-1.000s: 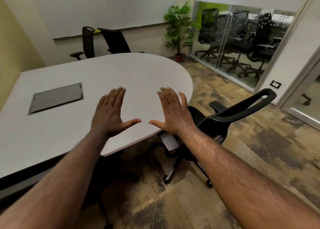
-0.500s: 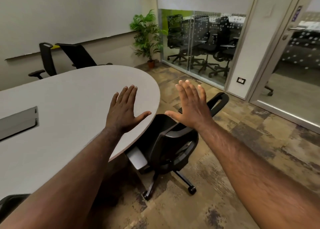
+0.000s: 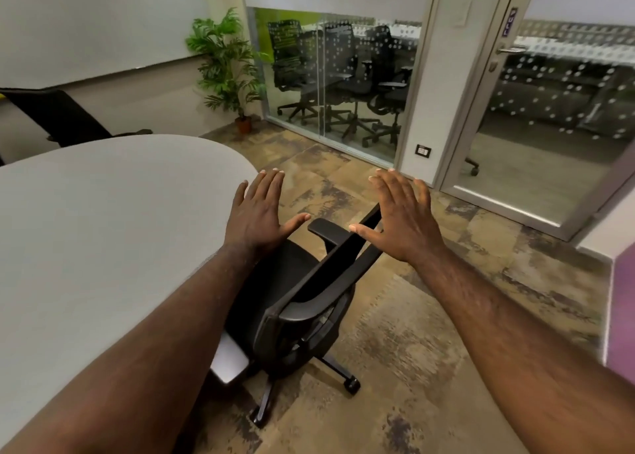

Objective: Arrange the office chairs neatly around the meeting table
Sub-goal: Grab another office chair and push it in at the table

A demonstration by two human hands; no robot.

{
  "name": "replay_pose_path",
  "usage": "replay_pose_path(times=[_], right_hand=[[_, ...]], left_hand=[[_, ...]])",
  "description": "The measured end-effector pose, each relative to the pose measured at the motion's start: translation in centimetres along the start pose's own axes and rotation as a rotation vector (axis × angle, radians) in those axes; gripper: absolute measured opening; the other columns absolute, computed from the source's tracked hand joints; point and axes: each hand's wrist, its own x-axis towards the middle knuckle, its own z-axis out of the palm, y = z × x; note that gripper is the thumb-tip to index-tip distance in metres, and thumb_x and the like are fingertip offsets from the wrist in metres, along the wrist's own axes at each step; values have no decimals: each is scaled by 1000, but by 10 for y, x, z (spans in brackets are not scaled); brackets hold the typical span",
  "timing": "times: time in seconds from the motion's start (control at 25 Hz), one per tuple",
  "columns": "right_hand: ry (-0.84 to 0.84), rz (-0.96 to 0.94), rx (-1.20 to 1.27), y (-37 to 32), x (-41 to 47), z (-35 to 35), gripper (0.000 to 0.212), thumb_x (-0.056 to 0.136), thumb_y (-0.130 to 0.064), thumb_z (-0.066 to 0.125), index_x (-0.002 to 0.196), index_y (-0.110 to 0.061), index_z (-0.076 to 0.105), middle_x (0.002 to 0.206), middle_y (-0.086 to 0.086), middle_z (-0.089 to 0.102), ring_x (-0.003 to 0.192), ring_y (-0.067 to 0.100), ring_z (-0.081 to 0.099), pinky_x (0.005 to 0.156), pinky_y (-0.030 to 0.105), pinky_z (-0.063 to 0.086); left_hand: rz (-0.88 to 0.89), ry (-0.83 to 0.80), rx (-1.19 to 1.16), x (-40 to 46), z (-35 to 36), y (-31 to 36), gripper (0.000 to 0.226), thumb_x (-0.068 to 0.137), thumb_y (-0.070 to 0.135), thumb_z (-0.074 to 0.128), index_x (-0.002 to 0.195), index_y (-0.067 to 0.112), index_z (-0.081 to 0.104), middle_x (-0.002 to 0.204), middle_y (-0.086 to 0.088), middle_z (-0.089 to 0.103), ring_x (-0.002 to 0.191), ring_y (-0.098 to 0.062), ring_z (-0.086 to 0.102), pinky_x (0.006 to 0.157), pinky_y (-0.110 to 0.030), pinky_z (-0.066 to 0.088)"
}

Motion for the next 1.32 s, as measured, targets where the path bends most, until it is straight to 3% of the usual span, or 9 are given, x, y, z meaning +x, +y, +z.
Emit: replay_pose_path(times=[0.36,0.64,0.76,0.84,0.96,1.2,1.32], right_hand=[[-48,7,44,51,7,26,87,81,-73,42,145,-16,25,154,7,26,142,24,15,114,53,4],[-94,-157,161,99,10,42,88,82,-74,41,145,-16,25,154,6,25,141,23,16,113,50,6],[-208,-258,303,119,0,54,84,79,-73,45,141,-18,32,149,6,36,134,24,29,110,45,19],[-296,-330,346,128,-9,62,82,77,-74,49,138,-18,38,144,6,41,131,24,35,106,43,26],[-322,-415,361,134,-17,73,77,78,-63,61,135,-16,41,140,6,44,128,24,38,103,40,32],[-356,-509,302,129,3,82,75,79,-43,71,139,-13,37,143,6,40,131,25,33,106,40,34],[-340,-530,302,124,19,86,57,79,-37,72,126,-16,46,126,2,48,118,24,42,95,40,43]], left_hand=[[-7,-32,-47,35,28,29,94,81,81,30,149,17,19,157,-6,24,144,-22,13,115,-44,2],[-181,-31,-8,9,33,81,94,81,81,27,148,15,23,154,-7,30,142,-23,21,116,-45,10],[-251,-23,28,-16,35,116,85,81,81,27,136,18,42,138,-6,49,127,-24,40,104,-44,31],[-301,-44,26,-32,36,137,76,79,83,28,116,23,55,115,-2,62,106,-22,51,81,-39,42],[-358,-55,-13,-56,39,161,66,73,87,33,88,26,56,85,6,60,78,-17,54,54,-29,33],[-457,-125,12,-87,42,168,62,69,85,44,90,27,53,87,6,60,79,-17,55,59,-31,39],[-535,-216,61,-91,46,164,47,72,75,50,81,29,49,83,5,64,78,-21,61,57,-32,39]])
